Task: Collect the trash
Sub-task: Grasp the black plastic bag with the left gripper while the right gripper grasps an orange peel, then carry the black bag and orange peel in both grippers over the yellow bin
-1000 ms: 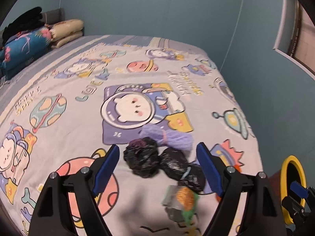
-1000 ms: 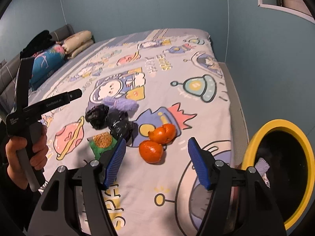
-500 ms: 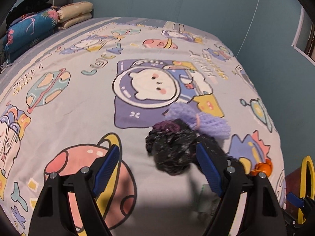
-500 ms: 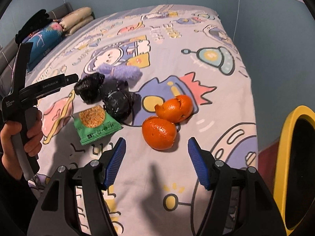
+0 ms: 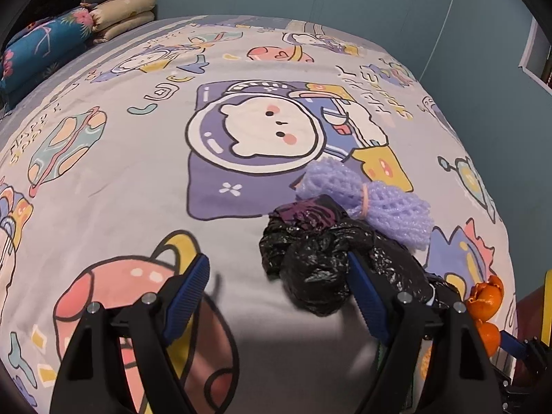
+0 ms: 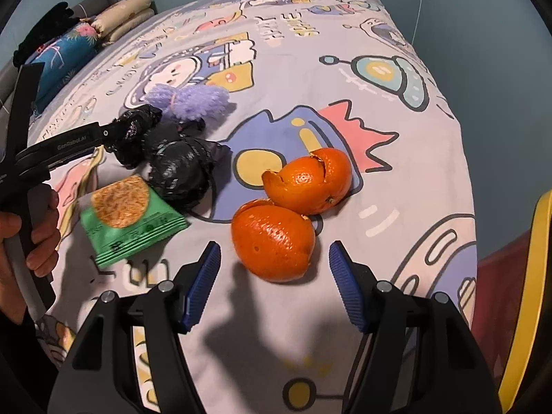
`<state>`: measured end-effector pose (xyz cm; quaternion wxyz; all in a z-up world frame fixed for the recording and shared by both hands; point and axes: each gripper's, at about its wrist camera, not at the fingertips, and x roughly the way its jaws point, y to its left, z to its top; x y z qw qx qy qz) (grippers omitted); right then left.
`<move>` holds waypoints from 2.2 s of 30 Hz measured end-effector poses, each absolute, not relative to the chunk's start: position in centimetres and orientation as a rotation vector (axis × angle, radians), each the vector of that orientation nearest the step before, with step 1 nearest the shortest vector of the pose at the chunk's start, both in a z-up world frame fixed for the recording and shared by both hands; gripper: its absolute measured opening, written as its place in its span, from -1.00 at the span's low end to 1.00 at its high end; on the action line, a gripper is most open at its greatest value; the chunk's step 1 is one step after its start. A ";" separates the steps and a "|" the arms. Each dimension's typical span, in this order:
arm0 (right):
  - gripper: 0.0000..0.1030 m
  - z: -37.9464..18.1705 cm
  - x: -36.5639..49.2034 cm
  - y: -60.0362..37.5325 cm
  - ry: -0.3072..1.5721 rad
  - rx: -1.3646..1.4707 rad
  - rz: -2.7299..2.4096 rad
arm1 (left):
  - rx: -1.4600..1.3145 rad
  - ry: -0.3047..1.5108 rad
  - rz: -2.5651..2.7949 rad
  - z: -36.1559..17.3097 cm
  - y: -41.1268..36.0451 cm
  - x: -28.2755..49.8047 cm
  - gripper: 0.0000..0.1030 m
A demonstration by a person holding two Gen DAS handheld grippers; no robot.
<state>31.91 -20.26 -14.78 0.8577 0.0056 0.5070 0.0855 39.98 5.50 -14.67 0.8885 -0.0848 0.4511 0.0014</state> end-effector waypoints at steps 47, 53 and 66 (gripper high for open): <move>-0.20 -8.4 26.6 -19.5 0.942 0.061 0.334 | -0.165 0.804 -0.081 -6.5 7.3 30.8 -0.45; -0.20 -6.3 24.2 -20.5 0.909 0.057 0.348 | -0.152 0.758 -0.037 -3.9 8.1 26.6 -0.44; -0.19 -2.7 21.3 -23.8 0.838 0.078 0.317 | -0.112 0.692 -0.090 0.3 3.9 22.9 -0.45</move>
